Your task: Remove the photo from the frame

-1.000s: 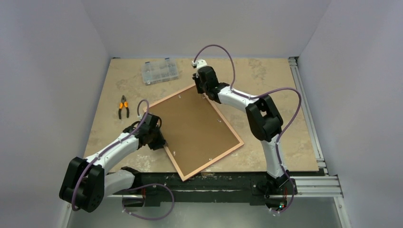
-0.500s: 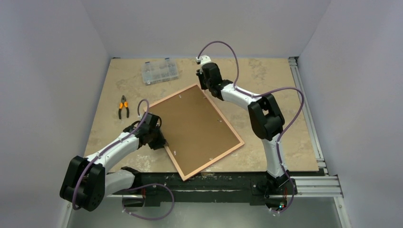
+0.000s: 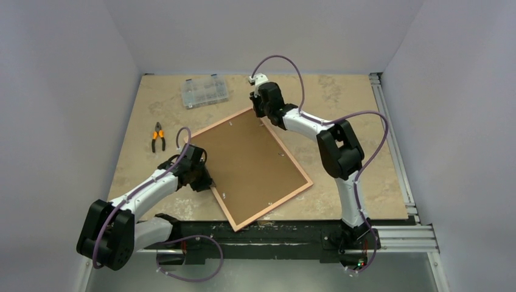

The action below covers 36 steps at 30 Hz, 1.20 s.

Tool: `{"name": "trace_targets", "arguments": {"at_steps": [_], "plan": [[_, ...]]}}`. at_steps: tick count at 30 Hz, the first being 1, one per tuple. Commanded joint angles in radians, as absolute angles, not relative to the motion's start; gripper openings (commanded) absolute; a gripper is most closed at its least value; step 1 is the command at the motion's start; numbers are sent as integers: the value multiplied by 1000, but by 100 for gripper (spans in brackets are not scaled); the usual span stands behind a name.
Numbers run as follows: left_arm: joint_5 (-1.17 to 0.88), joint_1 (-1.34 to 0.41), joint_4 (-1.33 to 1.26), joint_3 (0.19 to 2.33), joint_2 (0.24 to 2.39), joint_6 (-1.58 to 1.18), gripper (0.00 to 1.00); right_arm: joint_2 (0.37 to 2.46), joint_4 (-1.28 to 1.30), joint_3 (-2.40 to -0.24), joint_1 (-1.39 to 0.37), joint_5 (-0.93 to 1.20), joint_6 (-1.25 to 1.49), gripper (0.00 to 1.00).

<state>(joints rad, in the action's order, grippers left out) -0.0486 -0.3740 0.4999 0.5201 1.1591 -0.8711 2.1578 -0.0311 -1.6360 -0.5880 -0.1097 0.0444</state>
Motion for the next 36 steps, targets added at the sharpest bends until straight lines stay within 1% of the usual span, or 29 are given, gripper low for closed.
{"name": "trace_targets", "arguments": {"at_steps": [1,6,13,23,29,33,36], "plan": [[-77,-383,469,485,1199,-843,0,2174,-22,-1674,-591,-96,42,0],[-75,-383,468,486,1199,-843,0,2145,-1,-1643,-591,-165,32,0],[-78,-382,466,477,1203,-846,0,2111,-8,-1578,-591,-187,5,0],[-87,-383,457,477,1211,-855,0,2057,-4,-1517,-592,-187,27,0],[-93,-383,448,480,1224,-861,0,2026,19,-1491,-597,-143,71,0],[-101,-383,441,481,1230,-864,0,2013,-12,-1463,-605,-111,73,0],[-103,-383,442,480,1231,-863,0,2029,-7,-1478,-605,-139,73,0]]}}
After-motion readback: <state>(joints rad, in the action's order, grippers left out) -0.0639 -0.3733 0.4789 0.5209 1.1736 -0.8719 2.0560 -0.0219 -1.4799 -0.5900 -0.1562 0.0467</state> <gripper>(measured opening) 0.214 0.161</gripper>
